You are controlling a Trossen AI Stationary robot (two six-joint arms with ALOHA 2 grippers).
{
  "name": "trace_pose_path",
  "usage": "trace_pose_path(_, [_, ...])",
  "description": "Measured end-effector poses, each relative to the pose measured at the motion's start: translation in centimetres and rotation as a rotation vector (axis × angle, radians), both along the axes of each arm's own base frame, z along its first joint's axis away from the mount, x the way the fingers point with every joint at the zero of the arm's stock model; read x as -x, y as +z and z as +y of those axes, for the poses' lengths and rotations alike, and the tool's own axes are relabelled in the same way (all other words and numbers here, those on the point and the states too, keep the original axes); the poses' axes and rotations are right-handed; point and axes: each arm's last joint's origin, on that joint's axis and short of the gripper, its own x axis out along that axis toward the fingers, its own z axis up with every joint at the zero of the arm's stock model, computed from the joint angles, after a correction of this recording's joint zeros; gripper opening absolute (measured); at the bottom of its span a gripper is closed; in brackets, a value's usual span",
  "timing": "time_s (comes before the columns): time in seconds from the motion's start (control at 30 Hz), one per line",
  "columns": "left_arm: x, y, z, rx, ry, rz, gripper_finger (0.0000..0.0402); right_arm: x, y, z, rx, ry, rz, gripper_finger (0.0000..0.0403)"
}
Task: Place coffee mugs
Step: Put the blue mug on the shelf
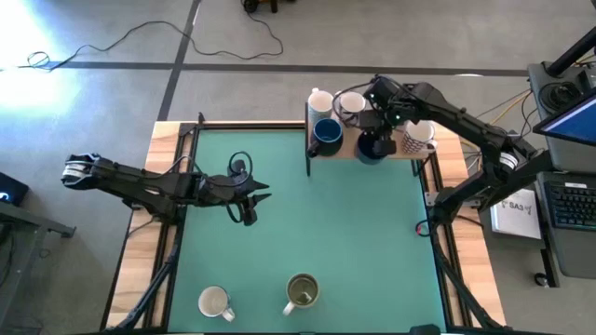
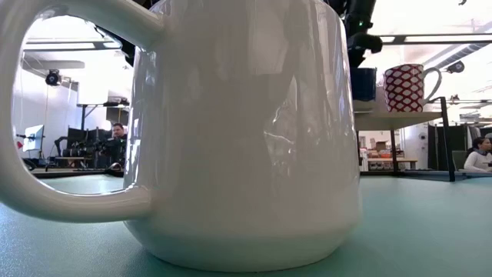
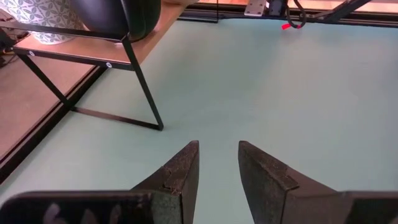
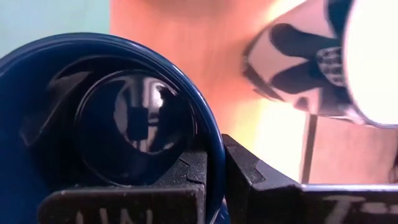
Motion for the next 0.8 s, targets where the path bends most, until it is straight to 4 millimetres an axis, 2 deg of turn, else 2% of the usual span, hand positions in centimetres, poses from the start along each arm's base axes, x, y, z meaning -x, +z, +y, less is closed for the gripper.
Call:
trace_pose_path(0.3, [0.0, 0.0, 0.1, -0.025, -0.006, 0.011, 0.0095, 1.1, -0.2, -2.2, -0.006, -0.042, -0.016, 0.0023])
trace_pose_path(0.5, [0.0, -0.1, 0.3, -0.034, -0.001, 0.014, 0.0095, 1.3, -0.2, -2.6, 0.035, -0.057, 0.003, 0.0042])
trace_pose_path(0.8, [0.0, -0.1, 0.8, -0.035, 0.017, 0.017, 0.0095, 1.0, 0.0, -3.1, 0.084, -0.072, -0.034, 0.0041])
